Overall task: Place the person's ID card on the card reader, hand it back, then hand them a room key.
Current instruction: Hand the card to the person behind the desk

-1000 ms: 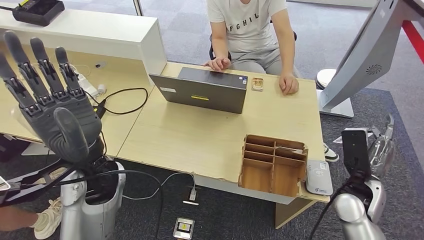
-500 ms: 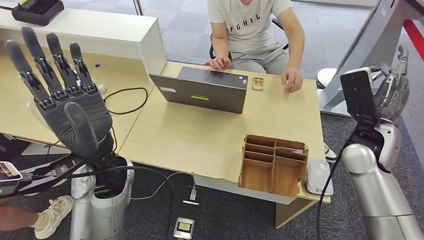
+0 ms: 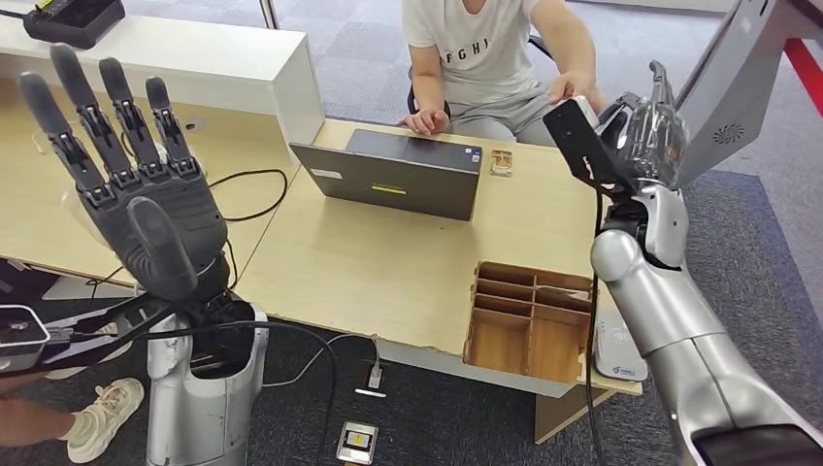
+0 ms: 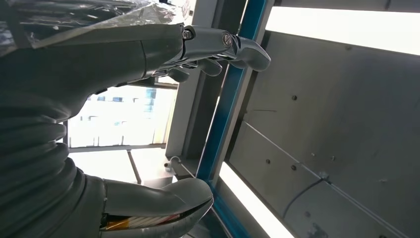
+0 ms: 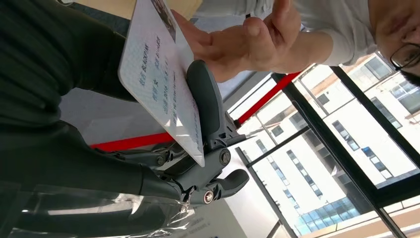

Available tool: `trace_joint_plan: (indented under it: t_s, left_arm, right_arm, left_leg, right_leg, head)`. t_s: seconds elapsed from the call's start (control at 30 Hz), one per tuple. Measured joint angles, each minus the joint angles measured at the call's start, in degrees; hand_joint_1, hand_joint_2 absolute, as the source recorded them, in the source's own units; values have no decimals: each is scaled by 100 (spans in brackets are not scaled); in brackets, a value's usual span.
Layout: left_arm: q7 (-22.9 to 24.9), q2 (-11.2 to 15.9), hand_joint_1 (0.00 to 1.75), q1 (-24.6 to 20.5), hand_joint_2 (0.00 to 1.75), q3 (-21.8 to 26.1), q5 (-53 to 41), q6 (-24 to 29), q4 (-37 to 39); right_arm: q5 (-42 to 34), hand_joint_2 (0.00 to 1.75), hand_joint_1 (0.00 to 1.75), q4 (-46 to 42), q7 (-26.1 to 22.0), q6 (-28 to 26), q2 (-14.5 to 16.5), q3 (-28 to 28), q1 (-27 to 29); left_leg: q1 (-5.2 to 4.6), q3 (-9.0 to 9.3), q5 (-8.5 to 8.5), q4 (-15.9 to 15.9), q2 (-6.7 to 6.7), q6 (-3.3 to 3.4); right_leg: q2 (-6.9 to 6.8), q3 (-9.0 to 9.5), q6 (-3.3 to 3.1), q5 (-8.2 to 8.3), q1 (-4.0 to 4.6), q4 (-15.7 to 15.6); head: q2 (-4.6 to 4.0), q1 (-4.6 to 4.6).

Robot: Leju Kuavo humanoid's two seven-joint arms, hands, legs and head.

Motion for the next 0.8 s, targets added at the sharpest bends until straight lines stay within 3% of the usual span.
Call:
trace_joint_plan:
  t_s: [0.27, 0.8]
  left_arm:
    - [0, -4, 0, 0, 175, 59, 64, -9, 61]
    - [0, -4, 0, -1, 175, 72, 181, 116, 181]
  right_arm:
    - [98, 175, 175, 706, 99, 4, 255, 282, -186]
    - [503, 175, 175, 1266, 444, 15, 294, 626, -201]
  left_leg:
    - [-1, 1, 0, 1, 0, 0]
    - [-1, 1, 0, 2, 1, 0]
  right_leg:
    - [1, -1, 0, 0, 0, -1]
    - [2, -5, 0, 0, 0, -1]
  head:
    - [0, -1]
    - [0, 0]
